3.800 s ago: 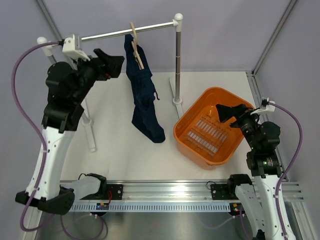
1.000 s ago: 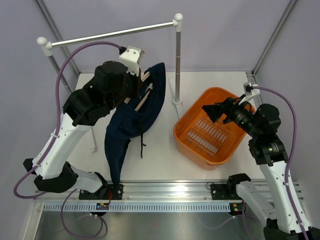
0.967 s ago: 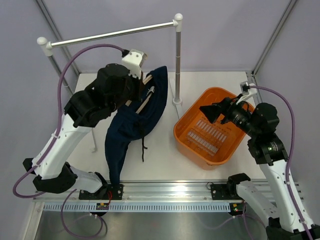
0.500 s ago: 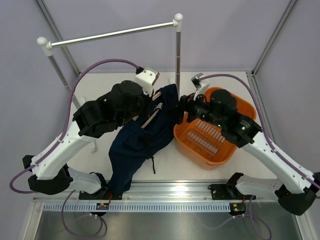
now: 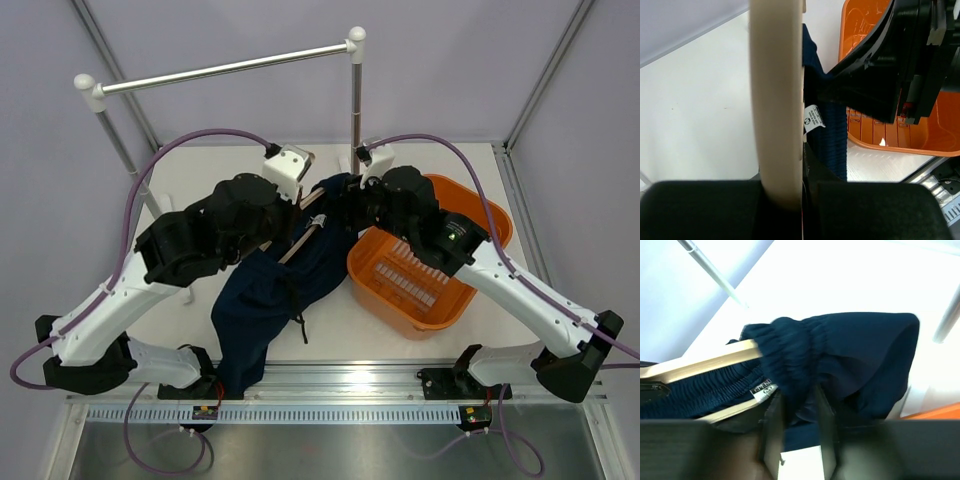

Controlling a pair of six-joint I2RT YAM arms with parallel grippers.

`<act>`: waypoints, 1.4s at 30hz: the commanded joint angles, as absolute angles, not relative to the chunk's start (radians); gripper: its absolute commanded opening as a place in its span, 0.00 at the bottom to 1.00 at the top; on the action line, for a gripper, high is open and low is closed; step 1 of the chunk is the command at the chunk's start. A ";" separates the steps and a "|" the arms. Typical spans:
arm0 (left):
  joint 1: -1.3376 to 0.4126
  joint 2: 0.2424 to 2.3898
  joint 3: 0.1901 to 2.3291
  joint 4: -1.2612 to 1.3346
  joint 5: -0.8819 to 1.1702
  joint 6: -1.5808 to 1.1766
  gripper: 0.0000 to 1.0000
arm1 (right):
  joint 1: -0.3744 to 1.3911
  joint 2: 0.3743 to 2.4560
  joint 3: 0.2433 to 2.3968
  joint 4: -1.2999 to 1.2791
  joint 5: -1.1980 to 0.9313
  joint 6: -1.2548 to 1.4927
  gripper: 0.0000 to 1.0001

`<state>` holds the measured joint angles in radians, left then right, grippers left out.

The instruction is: Remove the shorts from the hanger

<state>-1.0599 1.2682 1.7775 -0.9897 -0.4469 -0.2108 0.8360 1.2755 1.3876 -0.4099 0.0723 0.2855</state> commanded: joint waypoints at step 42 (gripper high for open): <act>-1.101 0.709 1.327 -0.540 -0.554 -0.245 0.00 | 0.776 1.431 1.583 -0.499 0.195 0.377 0.00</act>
